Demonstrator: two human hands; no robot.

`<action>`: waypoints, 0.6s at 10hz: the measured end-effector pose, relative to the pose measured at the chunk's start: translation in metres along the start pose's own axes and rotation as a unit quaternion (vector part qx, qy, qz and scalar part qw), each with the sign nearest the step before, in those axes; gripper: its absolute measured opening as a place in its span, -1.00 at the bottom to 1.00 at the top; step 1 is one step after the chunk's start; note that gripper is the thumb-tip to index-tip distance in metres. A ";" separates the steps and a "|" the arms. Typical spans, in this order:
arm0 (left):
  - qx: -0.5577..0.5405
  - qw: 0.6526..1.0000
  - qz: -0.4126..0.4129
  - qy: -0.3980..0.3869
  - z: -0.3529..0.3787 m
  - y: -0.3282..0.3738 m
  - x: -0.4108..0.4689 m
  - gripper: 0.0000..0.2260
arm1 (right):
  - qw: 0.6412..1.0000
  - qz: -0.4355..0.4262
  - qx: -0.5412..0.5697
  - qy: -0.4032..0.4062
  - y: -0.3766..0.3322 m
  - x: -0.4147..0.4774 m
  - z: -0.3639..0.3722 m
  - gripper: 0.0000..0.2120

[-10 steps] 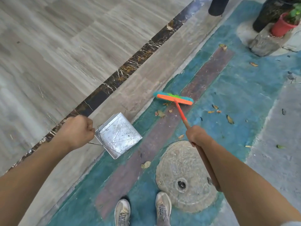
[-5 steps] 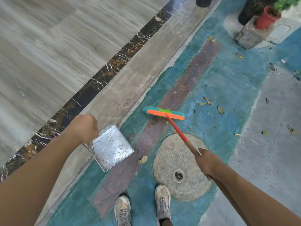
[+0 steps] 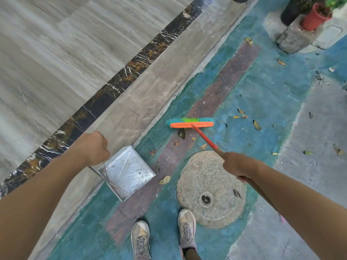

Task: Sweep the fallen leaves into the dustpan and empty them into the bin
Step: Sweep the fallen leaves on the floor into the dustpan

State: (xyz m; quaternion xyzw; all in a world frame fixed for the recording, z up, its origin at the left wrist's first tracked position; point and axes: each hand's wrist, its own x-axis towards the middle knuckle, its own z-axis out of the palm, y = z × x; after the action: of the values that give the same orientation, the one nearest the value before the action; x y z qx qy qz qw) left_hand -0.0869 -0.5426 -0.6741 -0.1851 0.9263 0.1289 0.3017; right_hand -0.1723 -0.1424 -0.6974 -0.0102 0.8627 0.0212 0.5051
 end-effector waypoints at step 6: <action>0.020 1.000 -0.013 -0.006 -0.013 0.009 0.022 -0.81 | 0.995 0.000 0.072 0.073 -0.001 0.017 -0.008 -0.68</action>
State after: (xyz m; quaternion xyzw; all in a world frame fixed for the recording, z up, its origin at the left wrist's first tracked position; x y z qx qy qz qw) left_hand -0.1135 -0.5454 -0.6755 -0.1904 0.9245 0.1071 0.3124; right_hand -0.1875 -0.1440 -0.7082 0.0249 0.8966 -0.0420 0.4402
